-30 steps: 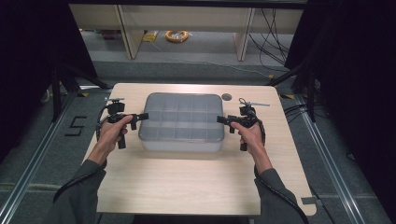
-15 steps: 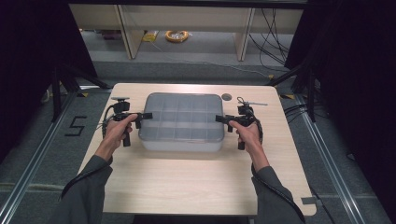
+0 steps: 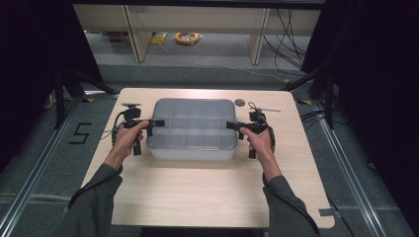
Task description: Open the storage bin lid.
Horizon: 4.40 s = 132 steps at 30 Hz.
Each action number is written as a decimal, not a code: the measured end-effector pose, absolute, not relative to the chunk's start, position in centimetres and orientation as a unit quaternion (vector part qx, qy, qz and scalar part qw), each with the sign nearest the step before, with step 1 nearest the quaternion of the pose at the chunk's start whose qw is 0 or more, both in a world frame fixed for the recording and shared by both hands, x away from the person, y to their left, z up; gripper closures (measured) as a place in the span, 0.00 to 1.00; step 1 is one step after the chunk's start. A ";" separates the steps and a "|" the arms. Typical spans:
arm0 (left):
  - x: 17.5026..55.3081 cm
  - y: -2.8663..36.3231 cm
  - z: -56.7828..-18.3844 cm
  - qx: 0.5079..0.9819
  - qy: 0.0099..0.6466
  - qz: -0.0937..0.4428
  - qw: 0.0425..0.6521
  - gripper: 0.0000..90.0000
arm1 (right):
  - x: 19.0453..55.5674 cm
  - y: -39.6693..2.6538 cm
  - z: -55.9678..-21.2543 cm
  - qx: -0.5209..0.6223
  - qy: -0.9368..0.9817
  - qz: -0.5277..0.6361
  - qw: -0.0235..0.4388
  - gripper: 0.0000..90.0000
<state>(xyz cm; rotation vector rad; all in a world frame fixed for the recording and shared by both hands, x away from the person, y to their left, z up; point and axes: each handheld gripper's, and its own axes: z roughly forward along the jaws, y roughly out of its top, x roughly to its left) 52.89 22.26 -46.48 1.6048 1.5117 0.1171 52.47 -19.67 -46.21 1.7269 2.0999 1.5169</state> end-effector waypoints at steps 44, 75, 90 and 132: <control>50.9 23.4 -43.9 0.574 0.638 0.061 0.510 0.63 | 51.9 -20.3 -44.0 0.534 0.646 0.543 0.052 0.68; 46.6 22.7 -38.9 0.608 0.596 0.113 0.512 0.62 | 48.7 -20.7 -40.4 0.522 0.638 0.562 0.066 0.72; 42.6 21.9 -38.8 0.626 0.570 0.118 0.519 0.61 | 43.7 -21.5 -39.1 0.508 0.642 0.568 0.088 0.72; 34.3 22.2 -43.7 0.652 0.551 0.113 0.508 0.60 | 34.6 -22.0 -44.3 0.498 0.669 0.548 0.072 0.74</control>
